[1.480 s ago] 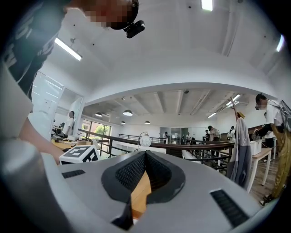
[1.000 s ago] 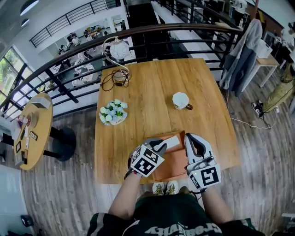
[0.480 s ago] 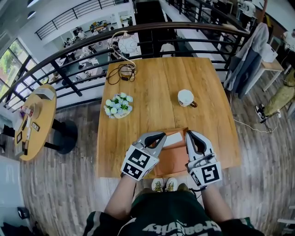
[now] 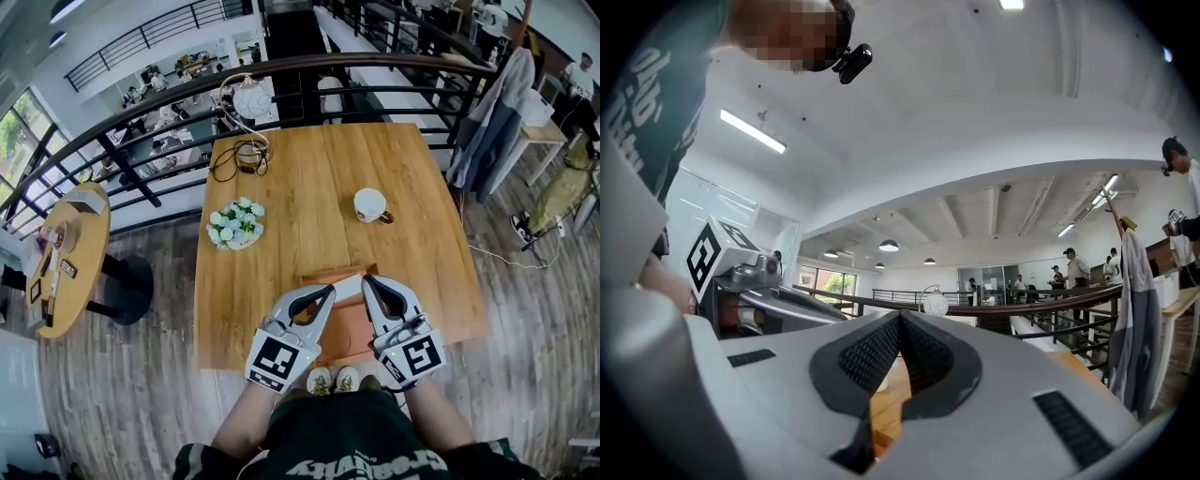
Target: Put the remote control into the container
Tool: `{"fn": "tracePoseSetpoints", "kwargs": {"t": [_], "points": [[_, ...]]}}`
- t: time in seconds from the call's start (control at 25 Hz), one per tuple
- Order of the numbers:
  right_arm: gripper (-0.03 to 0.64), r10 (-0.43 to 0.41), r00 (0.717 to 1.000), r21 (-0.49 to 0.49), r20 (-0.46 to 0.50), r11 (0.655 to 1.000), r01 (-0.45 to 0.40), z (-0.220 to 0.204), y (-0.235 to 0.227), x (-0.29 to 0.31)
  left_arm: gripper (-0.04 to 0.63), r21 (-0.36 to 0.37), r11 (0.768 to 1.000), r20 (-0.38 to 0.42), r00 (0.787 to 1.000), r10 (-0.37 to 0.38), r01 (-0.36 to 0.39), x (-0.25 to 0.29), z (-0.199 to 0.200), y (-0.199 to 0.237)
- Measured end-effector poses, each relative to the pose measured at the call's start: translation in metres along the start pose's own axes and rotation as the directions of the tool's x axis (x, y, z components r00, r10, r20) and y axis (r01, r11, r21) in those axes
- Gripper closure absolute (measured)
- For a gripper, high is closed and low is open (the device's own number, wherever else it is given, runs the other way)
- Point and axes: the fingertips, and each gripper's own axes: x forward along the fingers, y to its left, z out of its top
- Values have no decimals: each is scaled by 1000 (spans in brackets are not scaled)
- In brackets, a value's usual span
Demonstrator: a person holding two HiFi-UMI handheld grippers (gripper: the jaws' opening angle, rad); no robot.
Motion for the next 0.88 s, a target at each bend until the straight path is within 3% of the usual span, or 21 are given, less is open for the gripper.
{"fn": "tracePoseSetpoints", "kwargs": {"t": [0.32, 0.6, 0.88], "points": [[601, 10, 1000, 0, 2, 1000, -10, 1, 11, -1, 598, -4, 997, 202, 977, 73, -73, -26, 30, 2], [600, -15, 1000, 24, -2, 1000, 15, -2, 9, 1, 598, 6, 995, 234, 968, 93, -97, -43, 34, 3], [601, 1, 1000, 13, -29, 1000, -1, -7, 18, 4, 597, 33, 998, 250, 967, 47, -57, -51, 38, 1]]}}
